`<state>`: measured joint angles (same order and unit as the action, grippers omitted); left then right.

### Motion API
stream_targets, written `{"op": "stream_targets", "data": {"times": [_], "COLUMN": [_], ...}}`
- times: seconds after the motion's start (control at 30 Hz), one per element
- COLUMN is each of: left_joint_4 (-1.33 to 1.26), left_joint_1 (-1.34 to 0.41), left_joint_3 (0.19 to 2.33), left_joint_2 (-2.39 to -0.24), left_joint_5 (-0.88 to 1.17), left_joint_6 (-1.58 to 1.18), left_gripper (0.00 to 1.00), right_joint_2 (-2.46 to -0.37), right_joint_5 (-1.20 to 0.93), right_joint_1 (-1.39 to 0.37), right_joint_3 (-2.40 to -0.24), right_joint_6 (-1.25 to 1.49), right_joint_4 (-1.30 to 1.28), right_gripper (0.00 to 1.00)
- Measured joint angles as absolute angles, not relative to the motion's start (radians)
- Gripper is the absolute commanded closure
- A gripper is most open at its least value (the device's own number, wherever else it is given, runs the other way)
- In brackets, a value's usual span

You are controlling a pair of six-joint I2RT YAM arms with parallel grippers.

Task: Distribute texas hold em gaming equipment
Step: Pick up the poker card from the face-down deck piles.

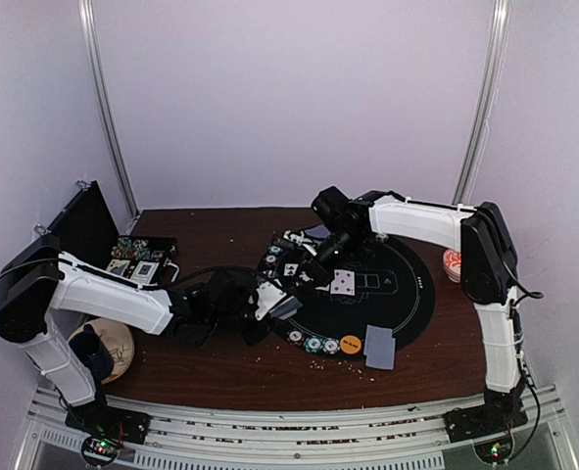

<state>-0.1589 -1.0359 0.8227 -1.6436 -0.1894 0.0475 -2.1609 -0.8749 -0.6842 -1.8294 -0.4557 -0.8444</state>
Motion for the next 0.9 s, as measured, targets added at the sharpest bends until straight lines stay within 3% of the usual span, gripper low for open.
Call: {"op": "stream_targets", "data": {"times": [0.07, 0.17, 0.27, 0.33, 0.7, 0.8, 0.9], "left_joint_4": [-0.159, -0.161, -0.161, -0.161, -0.162, -0.162, -0.162], "left_joint_1": [-1.037, -1.040, -1.042, -1.042, -1.042, -1.042, -1.042], "left_joint_3": [0.823, 0.823, 0.823, 0.823, 0.823, 0.823, 0.823], "left_joint_2": [-1.644, -1.644, -1.644, -1.644, -1.644, -1.644, -1.644], "left_joint_5": [-0.186, -0.179, -0.179, -0.178, -0.177, -0.175, -0.175], "left_joint_6": [0.047, 0.047, 0.047, 0.047, 0.047, 0.048, 0.047], "left_gripper": [0.77, 0.77, 0.77, 0.77, 0.77, 0.77, 0.77], "right_joint_2": [-2.169, -2.194, -2.225, -2.241, -2.262, -2.269, -2.278], "right_joint_5": [-0.887, -0.907, -0.922, -0.929, -0.934, -0.933, -0.924], "right_joint_1": [-0.681, -0.677, -0.677, -0.677, -0.680, -0.689, -0.695], "right_joint_3": [-1.862, -1.912, -1.954, -1.965, -1.964, -1.964, -1.964], "right_joint_6": [-0.490, -0.538, -0.569, -0.588, -0.557, -0.543, -0.542], "right_joint_4": [-0.891, -0.960, -1.021, -1.048, -1.046, -1.032, -1.027], "right_gripper": [1.00, 0.73, 0.60, 0.56, 0.54, 0.60, 0.73]}}
